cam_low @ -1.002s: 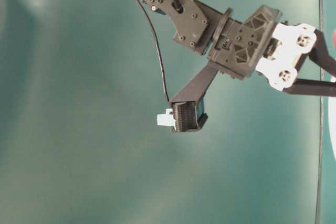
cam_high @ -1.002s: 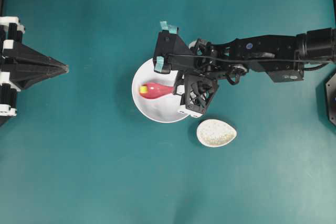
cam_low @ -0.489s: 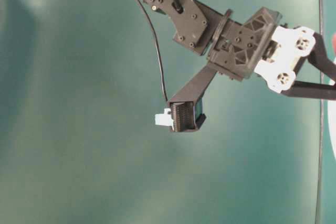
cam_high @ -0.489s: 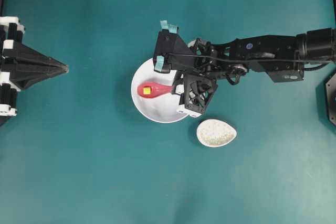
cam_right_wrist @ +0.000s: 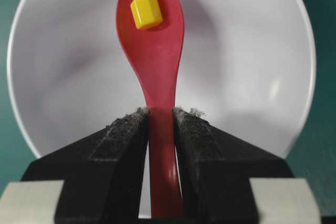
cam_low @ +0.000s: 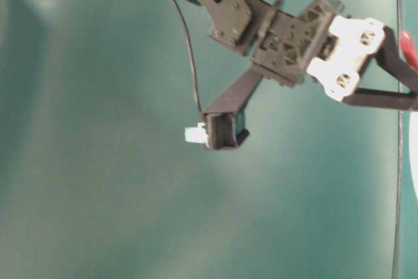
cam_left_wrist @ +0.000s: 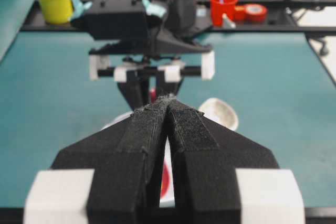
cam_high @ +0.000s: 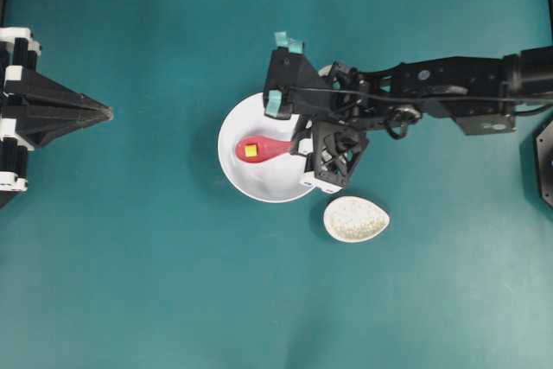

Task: Scoop the yellow hexagonal prism block from the bowl with a spoon using the right arm.
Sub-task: 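Raise the spoon carrying the yellow block up out of the bowl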

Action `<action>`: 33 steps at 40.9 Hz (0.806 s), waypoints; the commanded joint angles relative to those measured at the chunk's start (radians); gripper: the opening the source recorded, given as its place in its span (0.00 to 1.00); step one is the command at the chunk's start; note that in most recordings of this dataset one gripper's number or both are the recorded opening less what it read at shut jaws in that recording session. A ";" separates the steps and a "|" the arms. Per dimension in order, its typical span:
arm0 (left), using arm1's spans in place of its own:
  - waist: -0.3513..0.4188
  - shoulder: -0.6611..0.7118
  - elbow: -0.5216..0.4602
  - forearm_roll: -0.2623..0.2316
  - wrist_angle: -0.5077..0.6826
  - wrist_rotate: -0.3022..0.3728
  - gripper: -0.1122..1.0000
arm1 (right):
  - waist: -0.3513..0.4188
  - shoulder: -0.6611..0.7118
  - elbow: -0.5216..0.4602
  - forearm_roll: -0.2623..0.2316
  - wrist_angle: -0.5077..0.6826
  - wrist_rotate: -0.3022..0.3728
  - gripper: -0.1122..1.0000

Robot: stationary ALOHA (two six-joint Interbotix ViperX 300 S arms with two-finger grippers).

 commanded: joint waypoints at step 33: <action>0.003 0.006 -0.026 0.003 -0.003 -0.003 0.09 | -0.005 -0.247 0.023 -0.002 0.023 0.003 0.30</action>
